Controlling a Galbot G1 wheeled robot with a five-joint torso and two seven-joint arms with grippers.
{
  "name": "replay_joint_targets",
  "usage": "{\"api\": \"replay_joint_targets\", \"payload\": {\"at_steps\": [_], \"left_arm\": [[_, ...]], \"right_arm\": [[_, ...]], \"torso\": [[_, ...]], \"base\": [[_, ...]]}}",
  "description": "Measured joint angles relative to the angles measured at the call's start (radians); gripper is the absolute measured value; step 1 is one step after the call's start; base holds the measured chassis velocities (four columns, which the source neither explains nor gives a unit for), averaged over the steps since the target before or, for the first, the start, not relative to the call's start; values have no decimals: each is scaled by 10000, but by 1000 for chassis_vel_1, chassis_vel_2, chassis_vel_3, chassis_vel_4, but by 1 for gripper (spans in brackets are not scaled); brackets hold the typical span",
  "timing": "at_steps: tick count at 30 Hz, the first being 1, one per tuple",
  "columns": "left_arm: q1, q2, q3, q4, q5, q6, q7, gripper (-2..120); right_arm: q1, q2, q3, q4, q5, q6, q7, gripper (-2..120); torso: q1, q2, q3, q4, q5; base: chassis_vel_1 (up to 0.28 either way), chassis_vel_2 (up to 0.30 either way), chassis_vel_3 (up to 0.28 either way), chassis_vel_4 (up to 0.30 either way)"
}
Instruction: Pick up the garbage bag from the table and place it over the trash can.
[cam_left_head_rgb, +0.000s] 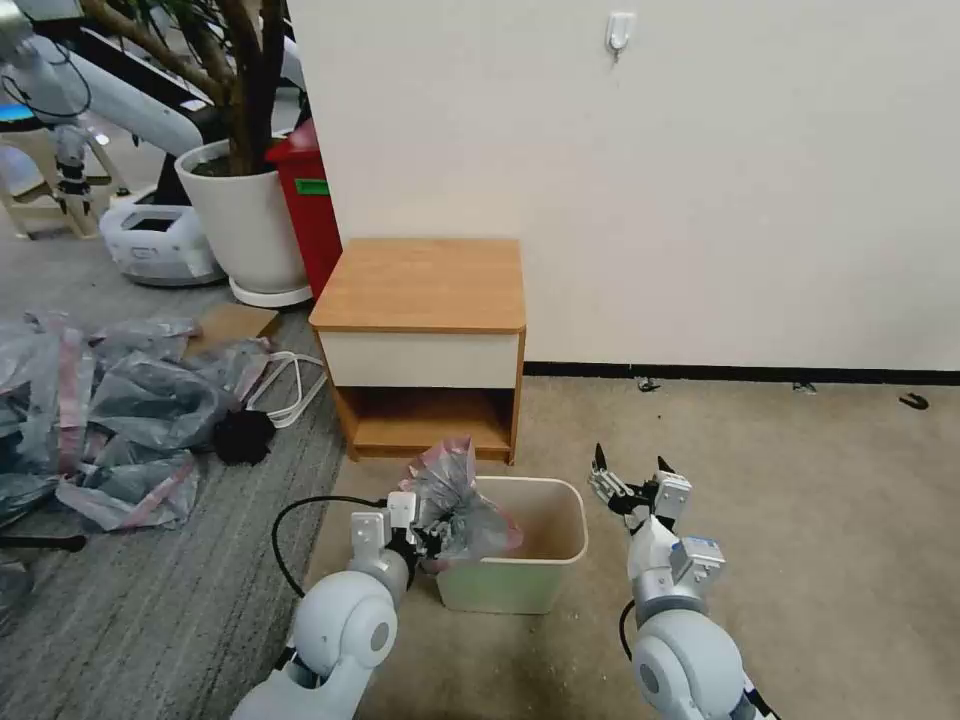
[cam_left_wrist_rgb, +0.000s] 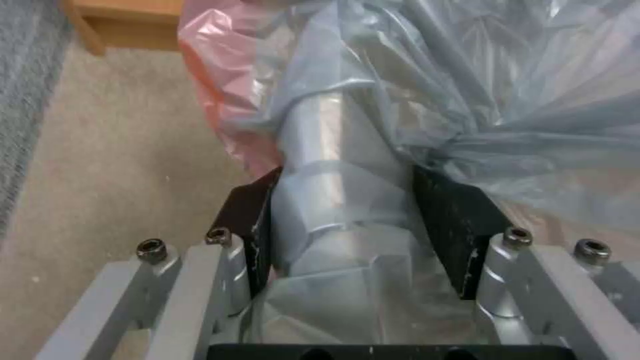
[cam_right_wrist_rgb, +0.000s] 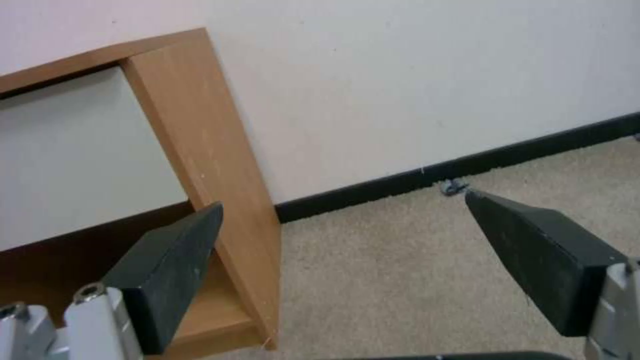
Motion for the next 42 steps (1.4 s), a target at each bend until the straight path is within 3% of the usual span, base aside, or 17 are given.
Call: {"api": "replay_joint_targets", "payload": {"at_steps": [4, 12, 19, 25, 28, 29, 32, 33, 35, 36, 40, 42], "left_arm": [[-62, -18, 95, 56, -122, 0, -265, 42], [-208, -26, 193, 162, -339, 0, -935, 9], [-285, -41, 122, 195, -415, 0, -1098, 6], [-362, -8, -59, 55, -348, -2, -744, 6], [-332, 113, -109, -58, 10, -151, -348, 6], [-332, 113, -109, -58, 10, -151, -348, 6], [-270, 177, -122, -137, 213, -234, -126, 6], [-270, 177, -122, -137, 213, -234, -126, 6], [-221, 188, -121, -142, 593, -341, 98, 6], [-221, 188, -121, -142, 593, -341, 98, 6], [-82, 196, -90, -123, 1384, -593, 543, 6], [-45, 189, -76, -119, 1581, -657, 661, 6]], "right_arm": [[0, 9, 15, -39, -5, 21, 3, 93], [6, -12, 5, -36, -37, 87, -1, 91], [52, -138, -39, 187, -40, 88, -22, 95], [-10, -780, -145, 1188, 360, -93, -303, 103], [-33, -1667, -510, 2505, 2108, -1045, -412, 105], [-33, -1667, -510, 2505, 2108, -1045, -412, 105], [353, -2472, -827, 3871, 5064, -3342, 78, 104], [353, -2472, -827, 3871, 5064, -3342, 78, 104], [1111, -2679, -1037, 4462, 7739, -4834, 1055, 101], [1111, -2679, -1037, 4462, 7739, -4834, 1055, 101], [2499, -2843, -1771, 4235, 10349, -5736, 2379, 98], [2910, -2843, -2099, 3975, 10781, -5794, 2715, 98]], "torso": [[0, 0, 0, 0, 0], [0, 0, 0, 0, -1], [0, 0, 0, -1, -2], [0, 0, 0, -1, 3], [0, 0, 0, 0, 0], [0, 0, 0, 0, 0], [0, 0, -1, 0, -1], [0, 0, -1, 0, -1], [0, 0, 0, 1, -1], [0, 0, 0, 1, -1], [0, 0, 0, 1, 0], [0, 0, 0, 3, 1]], "base": [[0, 0, 0, 0], [0, 0, 0, 0], [0, 0, 0, 0], [0, 0, 0, 0], [0, 0, 0, 0], [0, 0, 0, 0], [0, 0, 0, 0], [0, 0, 0, 0], [0, 0, 0, 0], [0, 0, 0, 0], [0, 0, 0, 0], [0, 0, 0, 0]]}}
